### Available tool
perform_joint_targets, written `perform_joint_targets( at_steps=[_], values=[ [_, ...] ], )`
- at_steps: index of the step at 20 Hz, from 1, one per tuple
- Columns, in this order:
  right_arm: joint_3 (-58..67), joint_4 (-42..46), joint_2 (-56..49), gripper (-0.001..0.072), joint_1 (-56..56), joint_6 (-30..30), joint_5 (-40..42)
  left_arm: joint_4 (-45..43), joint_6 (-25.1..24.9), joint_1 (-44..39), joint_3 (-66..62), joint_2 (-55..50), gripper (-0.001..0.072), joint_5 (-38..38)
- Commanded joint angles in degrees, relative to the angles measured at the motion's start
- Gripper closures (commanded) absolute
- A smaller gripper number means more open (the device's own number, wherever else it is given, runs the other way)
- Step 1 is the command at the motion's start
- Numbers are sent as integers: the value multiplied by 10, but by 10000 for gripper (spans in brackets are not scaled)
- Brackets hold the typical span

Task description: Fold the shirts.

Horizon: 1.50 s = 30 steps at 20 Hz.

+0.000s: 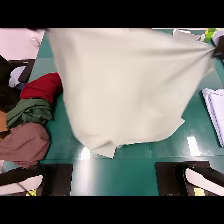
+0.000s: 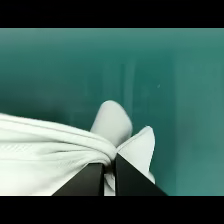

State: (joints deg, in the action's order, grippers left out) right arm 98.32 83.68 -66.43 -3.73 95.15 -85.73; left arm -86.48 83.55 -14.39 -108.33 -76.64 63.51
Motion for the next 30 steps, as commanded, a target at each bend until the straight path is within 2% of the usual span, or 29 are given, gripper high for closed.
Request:
perform_joint_targets(
  at_steps=[1,4,8,9,10,11,13,16,18,22,23,24,25,30],
  values=[
    [-99,-10,-87,690,50,2,106,-3,0,0,0,-157,683,25],
    [-116,-11,-157,690,78,9,162,-8,0,0,0,-234,682,31],
    [-81,-11,-211,683,97,8,165,-28,21,0,-5,-243,681,38],
    [-70,-12,-215,604,97,8,166,-39,21,2,-7,-241,680,46],
    [-57,-12,-217,396,97,8,165,-39,22,7,-8,-236,680,55],
    [-44,-11,-216,345,93,8,162,-39,22,14,-12,-230,666,72],
    [-15,-11,-212,345,81,8,137,-40,38,33,-12,-216,216,111],
    [-22,-9,-184,345,52,-5,101,-40,52,61,-10,-196,214,191],
    [-83,-9,-138,345,25,-13,96,-41,63,67,12,-173,214,208],
    [-264,19,-42,344,-53,-21,91,-33,91,63,135,-95,214,180],
    [-303,34,-25,320,-73,-21,90,-31,95,61,175,-74,215,174],
    [-340,35,-11,188,-98,-25,90,-23,95,61,223,-49,214,163],
    [-371,31,-3,155,-124,-27,90,-12,95,61,273,-24,214,148],
    [-463,29,-10,160,-175,-27,99,6,129,61,460,67,214,87]
  ],
)
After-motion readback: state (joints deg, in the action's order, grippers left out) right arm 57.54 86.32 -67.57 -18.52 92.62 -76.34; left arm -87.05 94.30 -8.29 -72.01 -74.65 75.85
